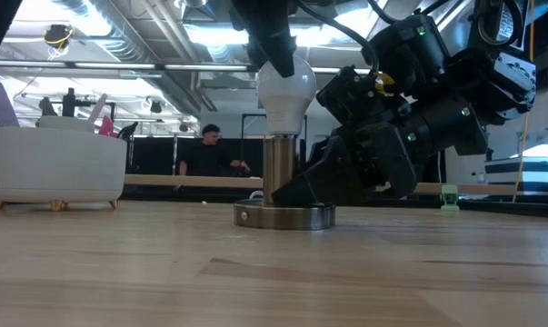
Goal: Screw lightbulb
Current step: Insert the lightbulb into the lamp
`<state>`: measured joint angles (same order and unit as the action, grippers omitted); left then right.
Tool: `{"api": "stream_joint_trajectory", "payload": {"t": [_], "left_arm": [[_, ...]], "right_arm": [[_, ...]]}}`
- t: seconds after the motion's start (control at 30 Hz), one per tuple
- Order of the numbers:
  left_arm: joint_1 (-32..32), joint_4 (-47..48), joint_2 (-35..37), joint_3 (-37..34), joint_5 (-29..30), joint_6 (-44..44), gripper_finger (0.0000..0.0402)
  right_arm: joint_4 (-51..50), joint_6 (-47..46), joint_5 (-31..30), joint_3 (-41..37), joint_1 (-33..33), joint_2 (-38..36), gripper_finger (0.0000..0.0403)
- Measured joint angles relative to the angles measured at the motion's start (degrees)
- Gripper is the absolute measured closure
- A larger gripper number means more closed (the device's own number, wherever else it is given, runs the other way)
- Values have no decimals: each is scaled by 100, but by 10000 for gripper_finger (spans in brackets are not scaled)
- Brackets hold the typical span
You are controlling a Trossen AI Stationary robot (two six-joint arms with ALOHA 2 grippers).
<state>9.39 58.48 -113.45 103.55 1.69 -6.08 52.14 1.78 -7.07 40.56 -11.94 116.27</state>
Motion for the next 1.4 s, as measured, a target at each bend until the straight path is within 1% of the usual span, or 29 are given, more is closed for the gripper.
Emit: {"api": "stream_joint_trajectory", "payload": {"t": [0.17, 0.3, 0.43, 0.57, 0.87, 1.1, 1.17, 1.23, 1.4], "left_arm": [[0, -7, 0, 0, -1, 119, 164], [17, -15, 0, -2, -5, 665, 162], [42, -17, 0, -4, -6, 1575, 170], [37, -22, 0, -7, -230, 2361, 173], [-24, -110, -294, 23, -355, 4189, 174], [-129, -282, -297, 4, -506, 5331, 172], [-131, -309, -299, 2, -503, 5367, 169], [-133, -331, -302, 2, -514, 5165, 169], [-136, -350, -260, 0, -428, 3860, 184]], "right_arm": [[-1, -2, 4, 0, 0, 0, 221], [33, 2, 13, -2, 0, 4, 221], [39, 13, 74, -2, 0, 3, 221], [69, 98, 174, -4, 0, 4, 221], [61, 142, 389, -9, 5, 4, 221], [62, 122, 467, -9, 9, 4, 221], [64, 127, 471, -9, 9, 4, 221], [68, 146, 483, -9, 9, 4, 221], [80, 157, 507, -9, 9, 4, 221]]}}
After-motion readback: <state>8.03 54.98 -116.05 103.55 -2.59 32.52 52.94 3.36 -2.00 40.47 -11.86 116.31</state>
